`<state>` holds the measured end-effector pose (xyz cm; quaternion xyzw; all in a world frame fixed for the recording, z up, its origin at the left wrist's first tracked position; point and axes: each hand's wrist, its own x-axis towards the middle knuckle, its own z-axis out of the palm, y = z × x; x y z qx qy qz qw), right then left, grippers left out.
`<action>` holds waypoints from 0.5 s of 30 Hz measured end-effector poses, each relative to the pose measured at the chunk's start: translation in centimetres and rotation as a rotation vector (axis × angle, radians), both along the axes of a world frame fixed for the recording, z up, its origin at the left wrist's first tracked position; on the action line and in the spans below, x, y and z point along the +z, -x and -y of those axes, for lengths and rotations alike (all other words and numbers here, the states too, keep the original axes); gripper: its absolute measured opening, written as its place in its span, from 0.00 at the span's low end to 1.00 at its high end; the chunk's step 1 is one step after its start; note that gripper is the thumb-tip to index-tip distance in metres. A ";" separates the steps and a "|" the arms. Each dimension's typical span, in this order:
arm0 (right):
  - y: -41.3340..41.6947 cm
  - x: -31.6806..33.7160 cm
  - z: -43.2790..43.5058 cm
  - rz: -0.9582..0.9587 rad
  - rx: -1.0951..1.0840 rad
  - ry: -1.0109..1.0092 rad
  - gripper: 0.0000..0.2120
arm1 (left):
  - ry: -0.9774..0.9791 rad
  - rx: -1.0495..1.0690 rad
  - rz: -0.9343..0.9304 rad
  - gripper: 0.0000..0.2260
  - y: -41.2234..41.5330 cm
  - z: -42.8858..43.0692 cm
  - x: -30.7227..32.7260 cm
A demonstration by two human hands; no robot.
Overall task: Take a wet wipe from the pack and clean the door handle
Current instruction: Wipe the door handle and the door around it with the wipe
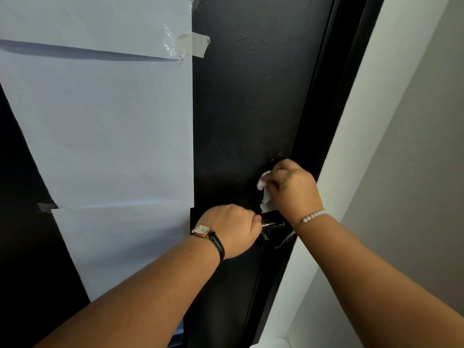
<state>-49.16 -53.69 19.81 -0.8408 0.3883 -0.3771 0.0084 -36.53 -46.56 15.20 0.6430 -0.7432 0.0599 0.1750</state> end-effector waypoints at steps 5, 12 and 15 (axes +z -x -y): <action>-0.7 1.6 -0.4 0.292 -0.064 0.232 0.07 | -0.002 -0.002 -0.007 0.19 0.0 0.0 -0.1; 0.9 -2.2 -0.1 0.066 -0.057 0.063 0.07 | -0.002 0.003 0.013 0.19 0.0 0.1 -0.1; 0.6 -3.2 -0.3 0.191 -0.123 -0.050 0.08 | -0.006 0.003 0.017 0.18 0.0 0.1 -0.1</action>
